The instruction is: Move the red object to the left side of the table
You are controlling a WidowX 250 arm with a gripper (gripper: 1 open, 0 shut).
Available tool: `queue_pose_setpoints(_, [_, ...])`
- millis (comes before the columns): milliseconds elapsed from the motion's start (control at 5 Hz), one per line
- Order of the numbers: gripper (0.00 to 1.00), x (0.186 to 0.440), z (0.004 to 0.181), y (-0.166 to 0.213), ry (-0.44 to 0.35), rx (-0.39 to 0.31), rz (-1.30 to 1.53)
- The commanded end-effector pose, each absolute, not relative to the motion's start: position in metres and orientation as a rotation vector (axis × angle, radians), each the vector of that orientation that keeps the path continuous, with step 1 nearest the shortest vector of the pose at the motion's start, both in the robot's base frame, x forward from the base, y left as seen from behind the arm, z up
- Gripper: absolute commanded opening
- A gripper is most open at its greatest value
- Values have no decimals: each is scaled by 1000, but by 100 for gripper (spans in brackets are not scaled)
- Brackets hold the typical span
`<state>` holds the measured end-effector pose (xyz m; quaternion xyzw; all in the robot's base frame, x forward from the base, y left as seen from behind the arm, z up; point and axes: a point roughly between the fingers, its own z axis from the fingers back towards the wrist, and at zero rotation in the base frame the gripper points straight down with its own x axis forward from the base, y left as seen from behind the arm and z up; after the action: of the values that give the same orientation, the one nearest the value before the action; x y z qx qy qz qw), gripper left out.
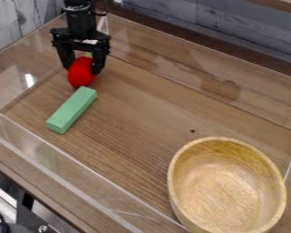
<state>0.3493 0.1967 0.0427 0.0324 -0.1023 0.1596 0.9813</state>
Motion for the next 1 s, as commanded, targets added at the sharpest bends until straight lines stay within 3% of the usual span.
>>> queue_pose_setpoints(0, [100,356,74,196,-281,96,321])
queue_pose_setpoints(800, [100,358,71,191,-269,97,332])
